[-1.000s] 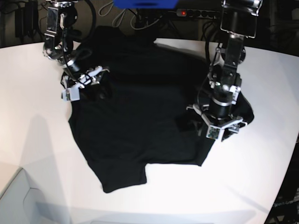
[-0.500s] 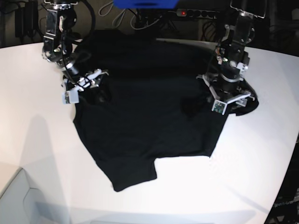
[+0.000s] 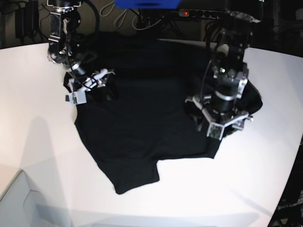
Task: Layout the t-shirt on the table in an organized manner, then fold the t-shirt properly
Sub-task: 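Grasp the shirt side with the left gripper and pull it toward the collar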
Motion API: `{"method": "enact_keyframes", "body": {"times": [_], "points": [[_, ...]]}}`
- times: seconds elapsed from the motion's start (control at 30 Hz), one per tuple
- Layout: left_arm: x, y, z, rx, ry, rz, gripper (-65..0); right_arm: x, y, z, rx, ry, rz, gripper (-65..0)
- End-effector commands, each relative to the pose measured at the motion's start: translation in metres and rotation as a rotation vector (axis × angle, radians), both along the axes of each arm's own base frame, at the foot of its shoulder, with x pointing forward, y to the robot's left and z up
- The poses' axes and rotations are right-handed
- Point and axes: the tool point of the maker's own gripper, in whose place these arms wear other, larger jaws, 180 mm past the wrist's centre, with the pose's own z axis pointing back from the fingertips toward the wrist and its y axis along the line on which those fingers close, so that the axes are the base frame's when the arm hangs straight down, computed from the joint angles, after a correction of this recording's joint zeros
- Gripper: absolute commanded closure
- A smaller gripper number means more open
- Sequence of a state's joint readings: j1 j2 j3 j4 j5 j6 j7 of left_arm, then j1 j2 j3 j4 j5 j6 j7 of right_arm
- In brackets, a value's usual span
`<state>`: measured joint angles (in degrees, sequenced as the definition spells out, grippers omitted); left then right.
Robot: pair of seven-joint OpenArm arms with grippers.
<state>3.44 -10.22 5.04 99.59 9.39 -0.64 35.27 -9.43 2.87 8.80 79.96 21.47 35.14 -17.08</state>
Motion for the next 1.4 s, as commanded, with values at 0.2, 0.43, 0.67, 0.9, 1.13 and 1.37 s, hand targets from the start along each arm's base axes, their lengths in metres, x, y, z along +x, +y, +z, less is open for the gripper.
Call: {"method": "enact_keyframes", "body": {"times": [0.2,0.43,0.67,0.9,1.13,1.37], "points": [[0.037,-0.034,-0.019,-0.107,0.049,0.039,-44.8,0.007,0.001,0.014,0.019,-0.053,0.004,-37.7],[0.041,-0.041,-0.034,-0.328,0.113,0.096,-44.8,0.008,-0.001,0.014,0.016,-0.054,-0.001,-37.7],[0.038,-0.004,-0.049,-0.545,0.151,0.248,-44.8,0.007,0.0,0.014,0.016,-0.054,0.002,-37.7],[0.039,-0.004,-0.068,-0.555,0.205,0.262,-44.8,0.011,0.001,0.016,0.014,-0.059,0.006,-37.7],[0.043,-0.019,-0.071,-0.557,0.224,0.232,-44.8,0.011,0.001,0.016,0.014,-0.059,0.006,-37.7],[0.038,-0.082,-0.065,-0.603,0.268,0.071,-44.8,0.011,0.001,0.016,0.014,-0.059,0.006,-37.7]]}}
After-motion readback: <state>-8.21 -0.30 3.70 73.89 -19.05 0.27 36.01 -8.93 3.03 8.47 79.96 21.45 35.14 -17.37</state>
